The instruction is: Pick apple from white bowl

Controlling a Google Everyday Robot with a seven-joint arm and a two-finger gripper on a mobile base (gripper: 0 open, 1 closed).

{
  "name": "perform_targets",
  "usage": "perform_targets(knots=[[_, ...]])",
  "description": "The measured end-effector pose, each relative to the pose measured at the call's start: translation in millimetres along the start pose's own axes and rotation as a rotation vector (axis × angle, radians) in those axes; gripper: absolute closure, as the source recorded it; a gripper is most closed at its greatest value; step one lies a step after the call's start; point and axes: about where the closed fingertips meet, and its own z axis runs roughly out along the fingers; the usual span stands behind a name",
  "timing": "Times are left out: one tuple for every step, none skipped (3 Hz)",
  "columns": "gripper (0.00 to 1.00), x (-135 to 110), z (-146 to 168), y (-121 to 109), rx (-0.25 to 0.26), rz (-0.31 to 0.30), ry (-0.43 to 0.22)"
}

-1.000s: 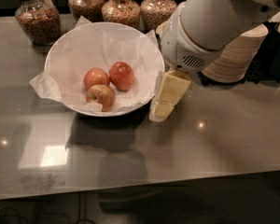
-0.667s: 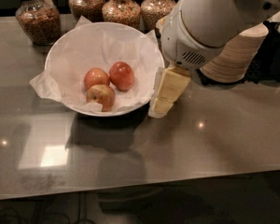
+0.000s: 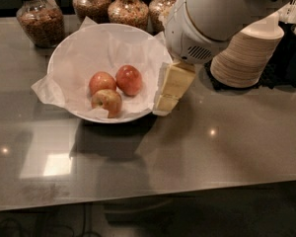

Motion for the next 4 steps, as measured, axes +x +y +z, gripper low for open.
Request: perform_targets(knots=[[0.0,-6.1,28.3,-22.2,-0.074,-0.053,-0.072],[0.07,-8.2,56.3,-38.0,-0.155,-0.076,-0.146],[0.12,-10.4,79.2,-44.7,-0.207,-0.087,-0.199],[0.14,-15.9,95.6,-44.7,-0.24,-0.106,-0.233]])
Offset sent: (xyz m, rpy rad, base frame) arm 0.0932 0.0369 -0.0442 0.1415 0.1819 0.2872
